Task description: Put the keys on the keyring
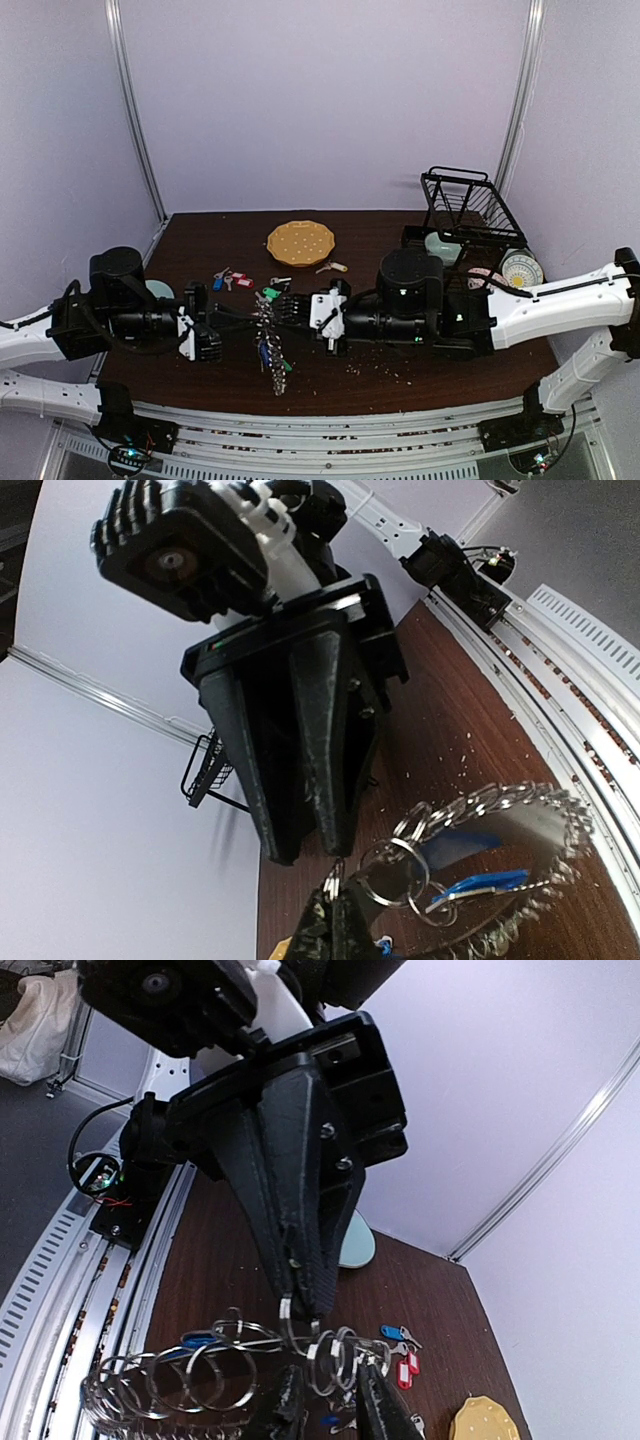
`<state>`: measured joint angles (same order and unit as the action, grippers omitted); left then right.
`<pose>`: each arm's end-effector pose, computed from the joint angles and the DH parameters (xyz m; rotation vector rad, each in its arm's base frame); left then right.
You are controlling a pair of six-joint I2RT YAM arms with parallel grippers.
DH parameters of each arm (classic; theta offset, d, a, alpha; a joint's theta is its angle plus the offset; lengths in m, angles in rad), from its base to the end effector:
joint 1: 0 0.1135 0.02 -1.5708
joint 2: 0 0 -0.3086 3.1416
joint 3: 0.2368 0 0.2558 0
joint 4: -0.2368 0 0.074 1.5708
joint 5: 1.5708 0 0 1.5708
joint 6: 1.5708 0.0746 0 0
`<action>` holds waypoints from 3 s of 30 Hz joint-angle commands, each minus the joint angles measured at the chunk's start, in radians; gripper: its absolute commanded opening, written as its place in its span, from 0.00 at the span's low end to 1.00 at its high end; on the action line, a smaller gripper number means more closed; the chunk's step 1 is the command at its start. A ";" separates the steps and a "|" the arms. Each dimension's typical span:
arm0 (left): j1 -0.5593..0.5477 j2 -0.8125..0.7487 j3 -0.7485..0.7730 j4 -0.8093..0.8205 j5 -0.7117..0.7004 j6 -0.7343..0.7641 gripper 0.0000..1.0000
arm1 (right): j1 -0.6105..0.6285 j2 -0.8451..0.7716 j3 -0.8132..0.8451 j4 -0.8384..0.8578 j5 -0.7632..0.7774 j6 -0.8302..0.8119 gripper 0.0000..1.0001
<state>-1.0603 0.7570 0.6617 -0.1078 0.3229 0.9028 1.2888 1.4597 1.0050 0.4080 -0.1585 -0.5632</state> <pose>0.0725 -0.1779 0.3323 1.5976 0.7861 -0.3998 0.0953 0.3712 0.3580 -1.3990 0.8951 0.6839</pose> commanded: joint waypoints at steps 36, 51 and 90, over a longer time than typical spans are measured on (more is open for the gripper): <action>-0.001 -0.018 0.004 0.103 -0.007 -0.041 0.00 | 0.041 -0.014 0.002 0.076 0.063 0.022 0.18; -0.001 -0.035 -0.007 0.147 -0.103 -0.055 0.00 | 0.040 -0.028 -0.010 0.014 0.117 0.016 0.16; -0.001 -0.032 -0.008 0.146 -0.071 -0.064 0.00 | 0.036 0.062 0.105 0.005 0.118 -0.049 0.15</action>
<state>-1.0595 0.7368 0.6559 -0.0532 0.2424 0.8528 1.3285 1.5078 1.0786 0.4179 -0.0422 -0.6014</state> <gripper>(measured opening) 0.005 0.159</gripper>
